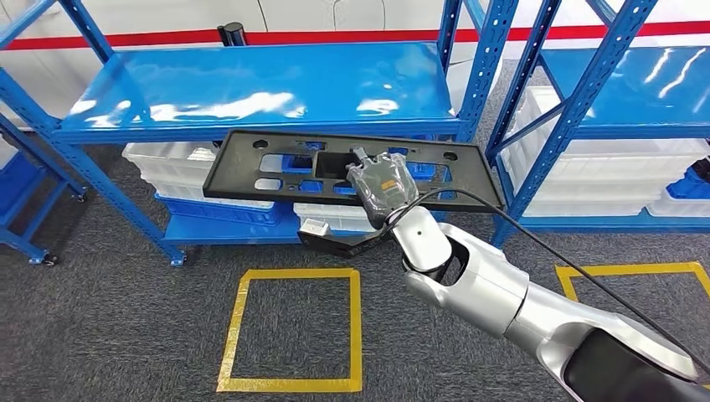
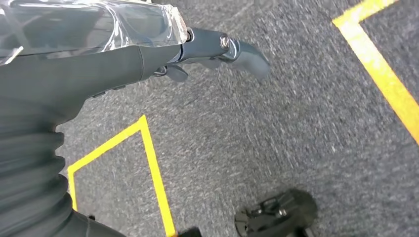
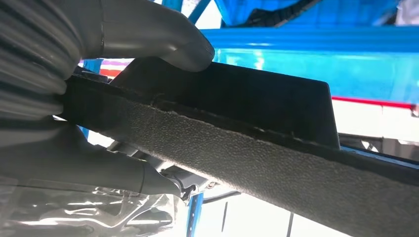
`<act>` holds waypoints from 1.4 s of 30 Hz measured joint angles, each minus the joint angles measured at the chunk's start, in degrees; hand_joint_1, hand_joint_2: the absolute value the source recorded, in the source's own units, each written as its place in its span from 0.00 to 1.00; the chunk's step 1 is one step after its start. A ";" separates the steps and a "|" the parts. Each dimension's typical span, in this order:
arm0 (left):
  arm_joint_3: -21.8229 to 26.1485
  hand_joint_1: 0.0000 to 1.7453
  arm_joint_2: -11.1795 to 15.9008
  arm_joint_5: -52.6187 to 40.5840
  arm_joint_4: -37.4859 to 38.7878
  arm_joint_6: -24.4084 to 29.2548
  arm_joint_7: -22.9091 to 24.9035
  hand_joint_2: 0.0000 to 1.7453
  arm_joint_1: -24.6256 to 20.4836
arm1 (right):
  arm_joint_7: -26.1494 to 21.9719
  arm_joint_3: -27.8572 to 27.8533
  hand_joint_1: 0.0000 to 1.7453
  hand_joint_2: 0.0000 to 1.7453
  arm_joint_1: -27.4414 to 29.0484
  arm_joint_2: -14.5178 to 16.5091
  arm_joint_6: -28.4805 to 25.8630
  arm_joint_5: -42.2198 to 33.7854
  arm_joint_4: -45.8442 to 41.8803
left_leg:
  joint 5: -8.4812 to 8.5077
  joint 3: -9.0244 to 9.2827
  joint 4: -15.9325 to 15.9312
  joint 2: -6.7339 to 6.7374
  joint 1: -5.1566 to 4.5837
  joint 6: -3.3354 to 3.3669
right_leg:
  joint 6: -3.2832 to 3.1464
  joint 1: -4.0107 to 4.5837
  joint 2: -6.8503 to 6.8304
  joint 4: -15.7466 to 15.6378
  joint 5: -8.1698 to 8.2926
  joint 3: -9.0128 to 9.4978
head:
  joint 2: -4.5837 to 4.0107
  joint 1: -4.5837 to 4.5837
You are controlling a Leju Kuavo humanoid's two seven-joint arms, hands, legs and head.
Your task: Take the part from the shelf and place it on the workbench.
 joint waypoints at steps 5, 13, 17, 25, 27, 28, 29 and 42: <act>-0.01 0.00 -0.01 -0.11 0.00 0.02 0.16 1.00 0.06 | 0.01 -0.40 1.00 1.00 -0.54 -0.77 -0.03 -0.43 0.02 | 3.91 -2.97 -1.05 0.27 0.50 1.04 | 1.26 -0.19 0.12 8.85 -8.80 -3.49 | 0.01 0.00; -0.02 0.00 -0.12 -0.39 0.00 -0.16 0.58 1.00 0.14 | 0.75 -0.56 1.00 1.00 -0.65 -1.71 -0.03 -1.18 -0.17 | 8.36 -10.15 1.44 0.36 1.16 -0.86 | 2.62 -0.99 0.30 2.98 -8.37 7.95 | 0.02 0.29; -0.02 0.00 -0.10 -0.66 -0.01 0.02 0.18 1.00 0.19 | 1.44 -0.67 1.00 1.00 -0.53 -2.02 0.48 -1.09 -0.31 | 8.79 -11.49 2.28 0.30 1.50 -2.24 | 0.43 -0.78 0.18 0.91 -8.50 7.97 | 0.01 0.41; -0.03 0.00 -0.13 -1.60 -0.02 -0.36 0.72 1.00 -0.11 | 2.59 -0.67 1.00 1.00 -0.40 -2.56 1.10 -0.56 -0.74 | 0.90 -11.71 15.39 0.55 1.76 -3.23 | -0.50 -0.67 -1.83 0.94 -5.02 3.98 | 0.00 0.37; -0.08 0.00 -0.05 -2.10 -0.01 -0.54 1.03 1.00 0.02 | 2.74 -0.75 1.00 1.00 -0.42 -2.79 1.10 -0.37 -1.27 | 1.95 -5.86 6.70 1.90 1.21 -2.27 | -0.14 -0.60 -2.46 0.94 -4.56 3.54 | 0.01 0.40; -0.09 0.00 0.01 -2.26 -0.01 -0.57 1.14 1.00 0.04 | 2.80 -0.81 1.00 1.00 -0.43 -2.92 1.10 -0.25 -1.54 | 1.90 -4.00 3.51 2.46 0.83 -1.76 | 0.14 -0.57 -2.86 0.90 -4.35 3.43 | 0.01 0.44; -0.10 0.00 0.07 -2.35 0.00 -0.57 1.22 1.00 0.02 | 2.86 -0.87 1.00 1.00 -0.42 -3.05 1.10 -0.14 -1.75 | 1.62 -3.19 1.77 2.75 0.47 -1.35 | 0.43 -0.58 -3.31 0.85 -4.15 3.34 | 0.02 0.48; -0.21 0.00 1.01 -2.75 0.00 -0.34 1.03 1.00 -0.21 | 2.82 -0.83 1.00 1.00 0.31 -4.05 1.80 0.36 -3.27 | 3.85 -4.53 0.84 -3.53 0.68 0.46 | 1.68 -0.86 2.17 5.51 -5.42 1.92 | 0.01 0.77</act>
